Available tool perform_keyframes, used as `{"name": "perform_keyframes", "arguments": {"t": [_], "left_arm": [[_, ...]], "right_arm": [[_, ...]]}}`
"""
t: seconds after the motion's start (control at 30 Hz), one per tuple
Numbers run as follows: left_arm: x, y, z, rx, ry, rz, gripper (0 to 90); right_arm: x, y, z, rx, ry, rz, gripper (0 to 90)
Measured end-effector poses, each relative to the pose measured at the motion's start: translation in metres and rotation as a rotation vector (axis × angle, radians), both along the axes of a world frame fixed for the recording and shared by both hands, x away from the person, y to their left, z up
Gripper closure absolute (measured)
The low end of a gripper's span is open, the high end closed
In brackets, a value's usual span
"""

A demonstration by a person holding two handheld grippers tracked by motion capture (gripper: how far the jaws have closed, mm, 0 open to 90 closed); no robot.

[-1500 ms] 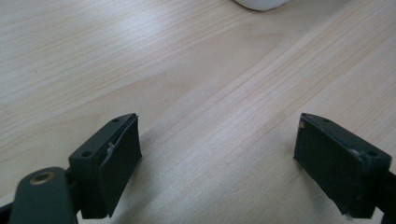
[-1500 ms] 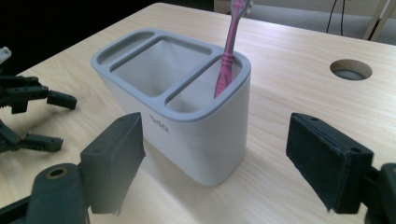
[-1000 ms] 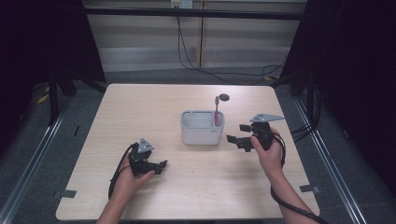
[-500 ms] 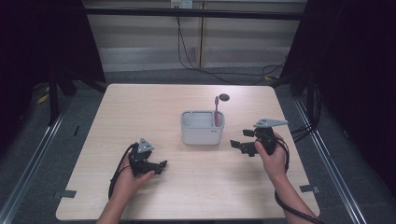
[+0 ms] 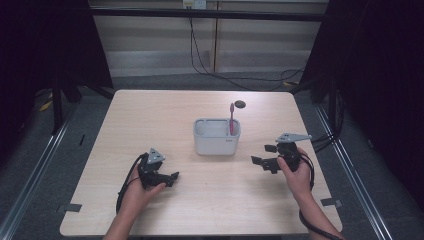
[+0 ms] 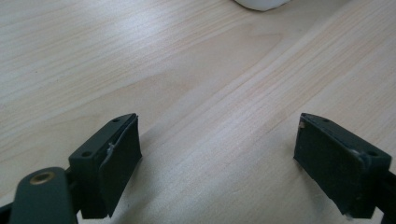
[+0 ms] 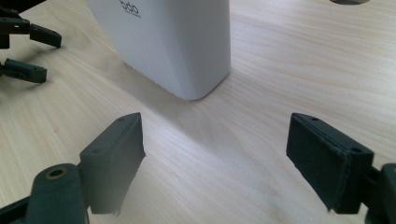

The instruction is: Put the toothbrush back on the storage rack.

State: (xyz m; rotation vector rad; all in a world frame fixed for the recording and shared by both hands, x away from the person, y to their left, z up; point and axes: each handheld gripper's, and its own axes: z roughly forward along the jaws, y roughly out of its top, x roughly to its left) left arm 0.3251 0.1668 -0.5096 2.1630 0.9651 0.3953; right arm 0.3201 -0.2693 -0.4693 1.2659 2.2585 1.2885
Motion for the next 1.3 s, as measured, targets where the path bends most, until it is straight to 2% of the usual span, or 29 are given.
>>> {"name": "perform_keyframes", "arguments": {"t": [0.3,1.0,1.17,1.3], "left_arm": [[0.000,0.000,0.000,0.000,0.000,0.000,14.1],[0.000,0.000,0.000,0.000,0.000,0.000,14.1],[0.000,0.000,0.000,0.002,0.000,-0.002,14.1],[0.000,0.000,0.000,0.000,0.000,0.000,14.1]], "right_arm": [[-0.004,-0.010,-0.010,-0.020,0.017,-0.012,18.5],[-0.009,-0.006,-0.028,-0.150,0.036,0.063,18.5],[-0.009,-0.007,-0.029,-0.155,0.037,0.061,18.5],[-0.010,-0.010,-0.033,-0.177,0.046,0.068,18.5]]}}
